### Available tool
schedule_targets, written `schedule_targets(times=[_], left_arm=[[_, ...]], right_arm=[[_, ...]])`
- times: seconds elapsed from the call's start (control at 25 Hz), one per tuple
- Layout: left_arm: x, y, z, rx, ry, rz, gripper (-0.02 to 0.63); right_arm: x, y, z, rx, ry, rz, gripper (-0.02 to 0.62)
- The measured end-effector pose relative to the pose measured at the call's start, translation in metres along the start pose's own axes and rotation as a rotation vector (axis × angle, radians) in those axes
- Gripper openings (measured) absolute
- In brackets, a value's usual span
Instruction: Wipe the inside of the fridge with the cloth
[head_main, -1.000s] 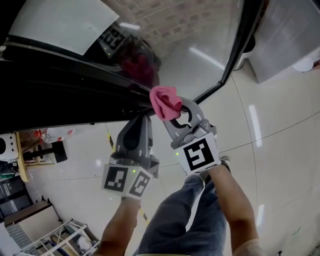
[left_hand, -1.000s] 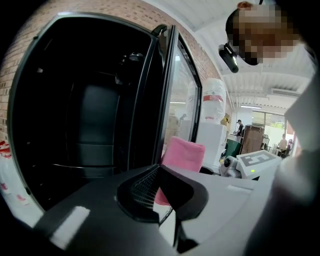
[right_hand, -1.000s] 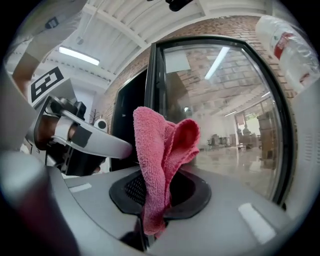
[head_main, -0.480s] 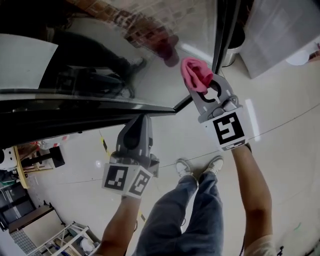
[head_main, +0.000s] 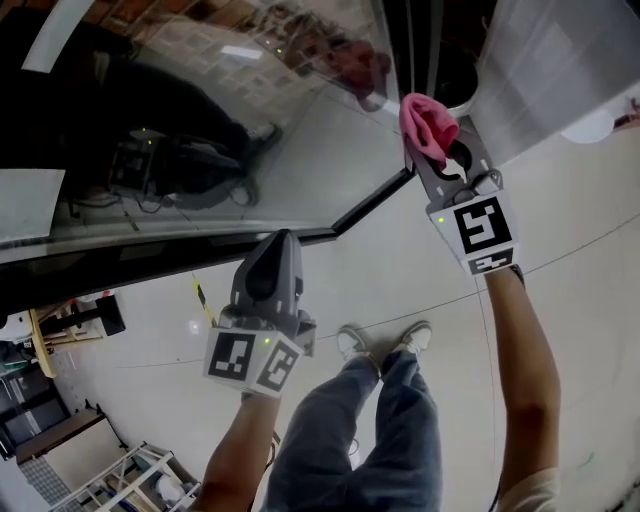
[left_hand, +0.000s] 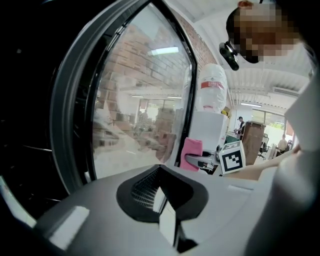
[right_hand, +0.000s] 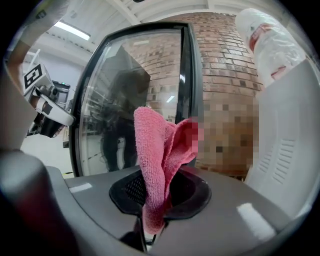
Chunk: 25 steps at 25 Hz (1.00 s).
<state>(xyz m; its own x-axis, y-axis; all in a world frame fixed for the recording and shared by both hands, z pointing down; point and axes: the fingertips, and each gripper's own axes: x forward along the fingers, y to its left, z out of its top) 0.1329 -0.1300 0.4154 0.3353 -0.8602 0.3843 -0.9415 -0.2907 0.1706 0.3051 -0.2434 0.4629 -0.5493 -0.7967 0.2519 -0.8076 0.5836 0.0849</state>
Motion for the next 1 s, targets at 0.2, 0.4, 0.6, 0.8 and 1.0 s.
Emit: schedule_targets(times=[0.2,0.4,0.6,0.8,1.0], left_arm=[[-0.003,-0.001,-0.015,0.008,0.021,-0.003,-0.015],[-0.015,0.008,-0.038,0.012,0.037,-0.009,-0.015],[-0.029,0.022,-0.076,0.011,0.057,-0.015,-0.015],[-0.042,0.039,-0.096,0.033,0.058,-0.012,-0.015],[-0.045,0.045,-0.117,0.039,0.066,-0.012,-0.015]], right_arm=[[-0.008,0.027,-0.009,0.017,-0.007,0.02,0.064],[-0.011,0.104,-0.029,0.044,0.001,0.095,0.064],[-0.001,0.194,-0.058,0.132,-0.021,0.163,0.064],[0.013,0.26,-0.072,0.155,-0.054,0.227,0.064],[0.023,0.274,-0.086,0.149,-0.073,0.222,0.064]])
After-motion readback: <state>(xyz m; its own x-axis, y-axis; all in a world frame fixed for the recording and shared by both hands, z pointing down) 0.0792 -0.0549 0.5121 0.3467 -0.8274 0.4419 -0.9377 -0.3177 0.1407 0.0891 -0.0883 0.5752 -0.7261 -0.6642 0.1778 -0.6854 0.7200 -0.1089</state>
